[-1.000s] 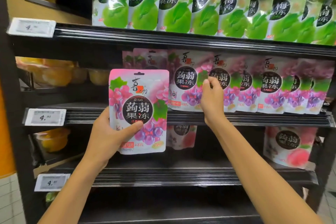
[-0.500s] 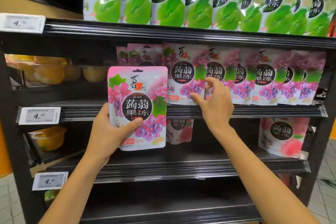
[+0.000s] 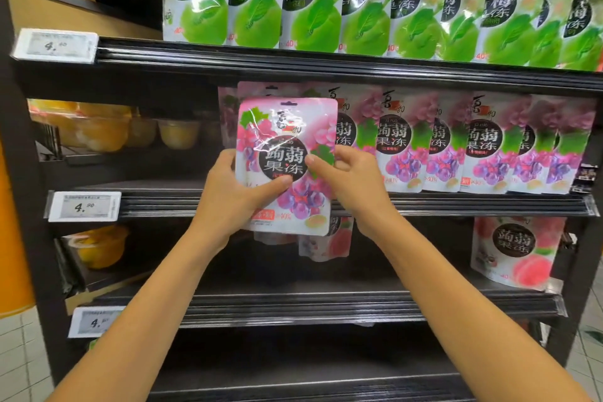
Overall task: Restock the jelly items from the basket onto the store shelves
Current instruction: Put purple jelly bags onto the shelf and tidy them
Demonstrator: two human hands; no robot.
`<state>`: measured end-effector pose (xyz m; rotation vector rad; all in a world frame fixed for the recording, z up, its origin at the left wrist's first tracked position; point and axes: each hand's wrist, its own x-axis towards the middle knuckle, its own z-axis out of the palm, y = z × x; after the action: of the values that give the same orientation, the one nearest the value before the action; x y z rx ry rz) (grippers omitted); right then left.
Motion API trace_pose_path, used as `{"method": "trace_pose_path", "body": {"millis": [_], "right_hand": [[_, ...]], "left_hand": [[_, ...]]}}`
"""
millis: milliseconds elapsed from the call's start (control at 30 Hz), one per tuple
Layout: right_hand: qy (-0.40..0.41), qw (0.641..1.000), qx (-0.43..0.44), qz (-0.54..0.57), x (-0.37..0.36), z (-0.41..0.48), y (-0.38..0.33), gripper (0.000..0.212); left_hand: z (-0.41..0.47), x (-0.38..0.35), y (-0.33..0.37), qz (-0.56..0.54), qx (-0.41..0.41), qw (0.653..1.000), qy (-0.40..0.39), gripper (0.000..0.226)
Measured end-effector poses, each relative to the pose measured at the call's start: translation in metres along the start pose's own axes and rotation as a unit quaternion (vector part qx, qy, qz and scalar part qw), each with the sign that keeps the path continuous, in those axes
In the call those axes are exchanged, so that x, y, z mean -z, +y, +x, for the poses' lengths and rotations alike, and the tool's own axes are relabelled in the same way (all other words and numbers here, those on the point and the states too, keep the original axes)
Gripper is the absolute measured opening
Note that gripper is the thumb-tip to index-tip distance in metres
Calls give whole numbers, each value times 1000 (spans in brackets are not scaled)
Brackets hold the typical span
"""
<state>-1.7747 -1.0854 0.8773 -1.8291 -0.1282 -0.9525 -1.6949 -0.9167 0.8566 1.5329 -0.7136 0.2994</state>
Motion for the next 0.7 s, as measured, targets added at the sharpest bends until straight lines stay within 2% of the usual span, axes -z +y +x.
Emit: {"method": "trace_pose_path", "body": {"millis": [67, 167, 233, 300, 400, 567, 700], "right_hand": [[19, 998, -20, 53, -1, 11, -5, 3], [54, 995, -41, 67, 2, 32, -8, 6], [75, 994, -42, 63, 3, 45, -9, 4], [101, 993, -36, 51, -1, 56, -7, 6], [132, 991, -20, 4, -8, 65, 0, 3], [102, 994, -19, -45, -12, 59, 8, 30], [100, 981, 32, -163, 3, 50, 10, 41]], "left_hand": [[9, -5, 6, -16, 7, 1000, 11, 77], [20, -9, 13, -35, 40, 998, 24, 81], [20, -12, 10, 25, -13, 998, 53, 70], [11, -18, 6, 105, -106, 986, 68, 56], [-4, -32, -2, 183, -176, 967, 21, 44], [-11, -44, -14, 276, -156, 948, 16, 49], [-13, -44, -19, 298, -158, 941, 19, 49]]}}
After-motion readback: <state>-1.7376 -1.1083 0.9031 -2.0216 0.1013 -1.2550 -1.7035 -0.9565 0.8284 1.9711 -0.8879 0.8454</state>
